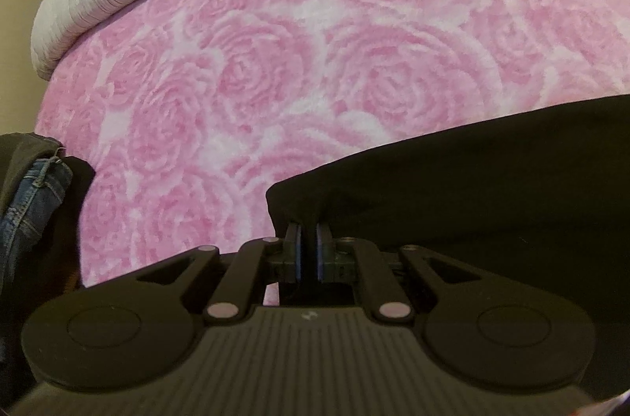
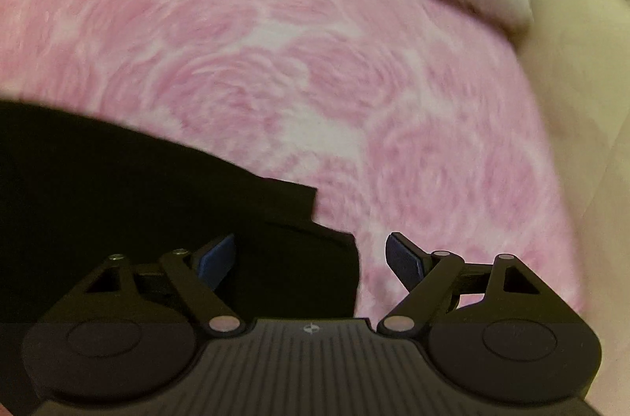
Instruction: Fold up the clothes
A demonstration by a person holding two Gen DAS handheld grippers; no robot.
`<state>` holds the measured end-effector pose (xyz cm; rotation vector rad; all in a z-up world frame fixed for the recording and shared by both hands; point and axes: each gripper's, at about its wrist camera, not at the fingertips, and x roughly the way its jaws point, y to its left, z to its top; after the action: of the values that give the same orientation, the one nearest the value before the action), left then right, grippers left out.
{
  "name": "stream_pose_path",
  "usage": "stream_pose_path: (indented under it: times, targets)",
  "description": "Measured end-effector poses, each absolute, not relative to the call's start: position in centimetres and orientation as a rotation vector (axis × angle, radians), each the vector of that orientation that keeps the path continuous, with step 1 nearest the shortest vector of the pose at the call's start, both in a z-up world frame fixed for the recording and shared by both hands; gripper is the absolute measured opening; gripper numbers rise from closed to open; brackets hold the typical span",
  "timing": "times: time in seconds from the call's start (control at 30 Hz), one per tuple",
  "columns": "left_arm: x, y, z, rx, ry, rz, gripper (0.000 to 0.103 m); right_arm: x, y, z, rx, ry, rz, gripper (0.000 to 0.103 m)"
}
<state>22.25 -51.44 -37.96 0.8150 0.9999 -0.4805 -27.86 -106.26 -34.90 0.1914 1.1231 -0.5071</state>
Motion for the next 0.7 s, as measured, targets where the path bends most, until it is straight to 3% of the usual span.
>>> stream_pose_path:
  times: [0.13,0.2,0.23,0.3,0.47,0.7]
  targets:
    - [21.9,-52.0,-38.0,0.845,1.005,-0.444,0.006,-29.8,-109.3,-36.0,0.463,1.035,-0.407,0.08]
    - [21.7,-52.3,-37.9,0.863,1.009,-0.43,0.006,-30.2,-110.4,-36.6,0.56,1.012,-0.374,0.065]
    - [21.6,-52.4,-37.8,0.872,1.009,-0.428,0.006,-30.4,-110.4,-36.5,0.575,1.005,-0.368,0.062]
    - [21.3,-52.3,-37.1,0.872,1.009,-0.426,0.006,-30.8,-110.3,-36.1,0.587,0.992,-0.362,0.041]
    - [20.5,-51.5,-34.4,0.839,0.983,-0.425,0.006,-32.8,-108.7,-33.4,0.568,0.933,-0.37,0.019]
    - [21.3,-51.2,-32.4,0.791,0.929,-0.44,0.006,-31.5,-108.1,-30.3,0.49,0.856,-0.384,0.017]
